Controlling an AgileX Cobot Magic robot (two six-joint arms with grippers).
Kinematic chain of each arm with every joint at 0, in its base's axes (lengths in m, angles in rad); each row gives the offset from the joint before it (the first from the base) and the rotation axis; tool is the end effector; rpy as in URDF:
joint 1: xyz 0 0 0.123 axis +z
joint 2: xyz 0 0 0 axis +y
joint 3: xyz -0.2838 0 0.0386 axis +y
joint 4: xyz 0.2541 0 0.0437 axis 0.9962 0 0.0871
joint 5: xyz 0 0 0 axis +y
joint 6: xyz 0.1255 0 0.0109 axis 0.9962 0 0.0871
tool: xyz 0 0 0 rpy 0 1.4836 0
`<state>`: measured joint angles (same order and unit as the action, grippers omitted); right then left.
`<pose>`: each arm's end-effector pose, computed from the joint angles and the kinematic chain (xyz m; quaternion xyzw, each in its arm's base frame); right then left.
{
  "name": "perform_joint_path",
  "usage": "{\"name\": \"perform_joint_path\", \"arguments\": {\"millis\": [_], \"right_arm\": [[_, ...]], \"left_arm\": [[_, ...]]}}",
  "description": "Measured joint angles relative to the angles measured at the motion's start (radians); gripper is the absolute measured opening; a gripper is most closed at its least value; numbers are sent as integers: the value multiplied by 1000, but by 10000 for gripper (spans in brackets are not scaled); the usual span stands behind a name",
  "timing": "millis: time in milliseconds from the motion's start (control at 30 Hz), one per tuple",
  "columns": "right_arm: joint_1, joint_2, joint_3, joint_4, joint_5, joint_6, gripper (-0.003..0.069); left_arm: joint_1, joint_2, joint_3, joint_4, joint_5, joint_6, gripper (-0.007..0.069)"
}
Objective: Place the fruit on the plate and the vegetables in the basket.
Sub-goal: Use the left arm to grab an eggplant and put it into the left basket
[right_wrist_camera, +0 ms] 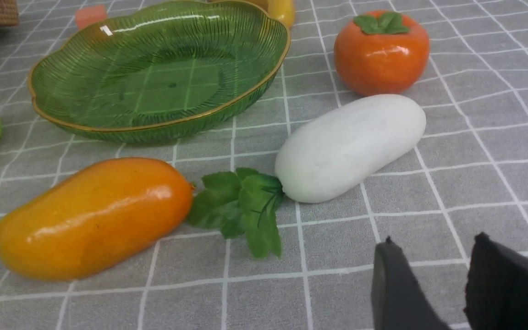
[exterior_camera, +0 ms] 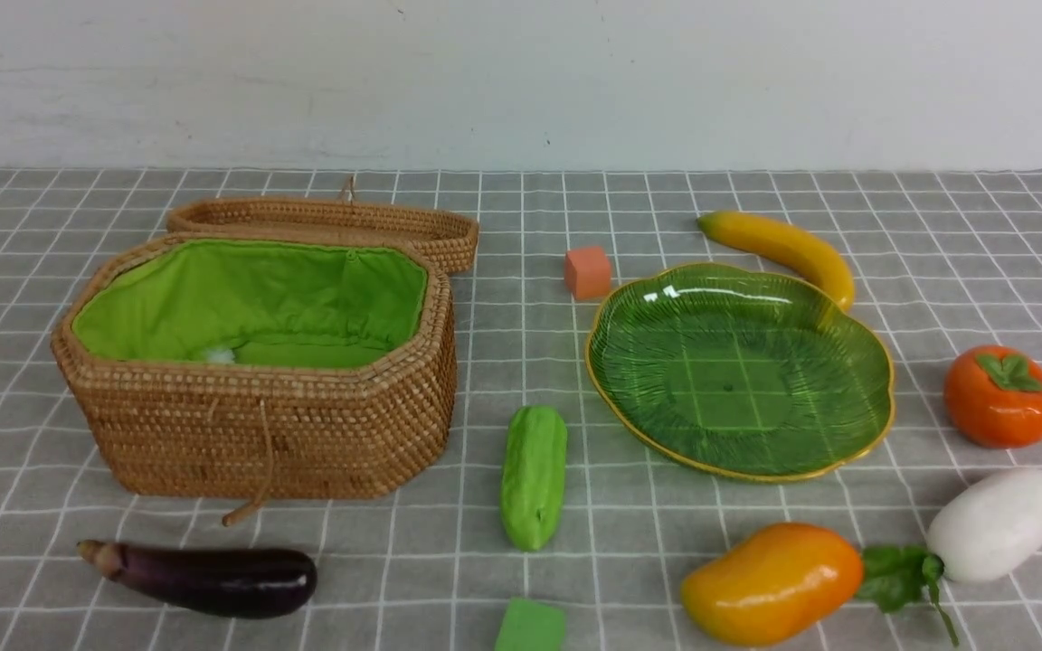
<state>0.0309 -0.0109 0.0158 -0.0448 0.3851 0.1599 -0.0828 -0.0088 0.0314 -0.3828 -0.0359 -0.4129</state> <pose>0.0903 0.0007 0.1634 0.0402 0.8045 0.0374 0.5913 0.0961 -0.0063 0.2093 -0.2390 0.6277 -0.3109 0.6725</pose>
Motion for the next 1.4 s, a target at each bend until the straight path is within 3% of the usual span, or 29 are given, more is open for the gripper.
{"name": "perform_joint_path", "arguments": {"millis": [167,200,233,267,300,367,467,600,633,733,800,833,867,1000,1033,1100,1267,1400], "right_arm": [[0,0,5,10,-31,37,240],[0,0,7,39,-45,66,240],[0,0,11,123,-82,131,240],[0,0,11,133,-93,147,240],[0,0,11,203,-159,201,240],[0,0,11,243,-207,226,240],[0,0,7,331,-345,309,223],[4,8,-84,365,-198,343,145],[23,48,-179,356,-45,286,81],[82,154,-388,339,213,99,1],[121,241,-526,339,373,-63,-16],[130,260,-556,339,390,-79,-17],[157,333,-654,345,522,-196,-18],[193,457,-855,382,753,-395,-18],[193,461,-862,387,767,-412,-18],[196,490,-919,436,820,-520,-18],[199,490,-930,522,836,-631,-14],[199,490,-930,531,836,-644,-14]], "left_arm": [[0,0,-4,-60,36,-70,200],[0,0,-15,-66,60,-84,167],[0,0,-61,-65,117,-84,80],[0,0,-77,-65,133,-82,69],[0,0,-146,-44,193,-45,-1],[0,2,-192,-30,226,-17,-13],[0,97,-346,-7,393,150,-13],[0,283,-472,1,596,305,-13],[0,395,-546,3,724,413,-13],[0,598,-639,7,876,580,-13],[0,720,-678,6,937,671,-13],[0,733,-682,5,937,680,-13],[0,836,-703,1,951,749,-13],[-10,1005,-727,-3,949,953,-13],[-16,1011,-729,-2,949,966,-13],[-80,1089,-732,12,946,1165,-13],[-184,1173,-732,21,807,1487,24],[-208,1213,-733,21,696,1559,116]]}}
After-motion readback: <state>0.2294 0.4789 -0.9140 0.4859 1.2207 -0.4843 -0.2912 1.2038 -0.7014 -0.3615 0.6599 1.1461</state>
